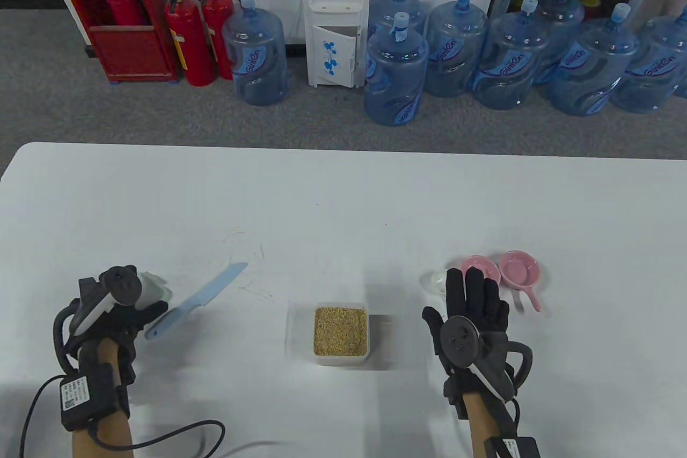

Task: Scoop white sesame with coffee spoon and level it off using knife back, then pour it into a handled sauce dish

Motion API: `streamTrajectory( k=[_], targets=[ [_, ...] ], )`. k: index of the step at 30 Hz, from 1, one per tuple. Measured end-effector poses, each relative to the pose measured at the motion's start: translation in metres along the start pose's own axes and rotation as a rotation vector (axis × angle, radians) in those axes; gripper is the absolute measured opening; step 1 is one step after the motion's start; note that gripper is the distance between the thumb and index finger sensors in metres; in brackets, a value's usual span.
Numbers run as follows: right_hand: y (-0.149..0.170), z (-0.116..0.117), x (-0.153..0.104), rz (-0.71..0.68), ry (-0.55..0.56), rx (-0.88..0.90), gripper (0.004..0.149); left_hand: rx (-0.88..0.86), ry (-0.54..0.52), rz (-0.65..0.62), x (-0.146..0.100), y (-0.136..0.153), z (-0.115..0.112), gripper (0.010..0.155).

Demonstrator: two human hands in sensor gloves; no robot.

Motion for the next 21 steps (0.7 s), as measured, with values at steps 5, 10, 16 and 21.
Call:
streamTrajectory(
  k=[5, 10, 16, 21],
  targets=[
    [0.002, -0.002, -0.001, 0.0, -0.007, 0.025, 0.079, 0.005, -0.169, -0.088, -0.032, -0.029, 0.046, 0.098],
    [0.011, -0.005, -0.001, 0.03, -0.011, 0.071, 0.077, -0.017, -0.333, -0.187, -0.075, -0.081, 0.084, 0.096],
    [0.026, 0.004, 0.001, 0.117, -0.088, 0.085, 0.08, -0.106, -0.377, -0.342, -0.118, -0.148, 0.091, 0.094],
    [0.028, 0.012, 0.002, 0.122, -0.135, 0.088, 0.08, -0.117, -0.364, -0.38, -0.129, -0.179, 0.07, 0.094]
  ],
)
Point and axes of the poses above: the tracker on the back of each hand, its own y axis roughly to the little-finger side, its own x axis roughly from the wrist to the fingertips, z = x × y, the point moved 4 cm from there along x, roughly from the wrist to the fingertips, and after that the axes turned 3 degrees about -y, right-handed, at the moved point
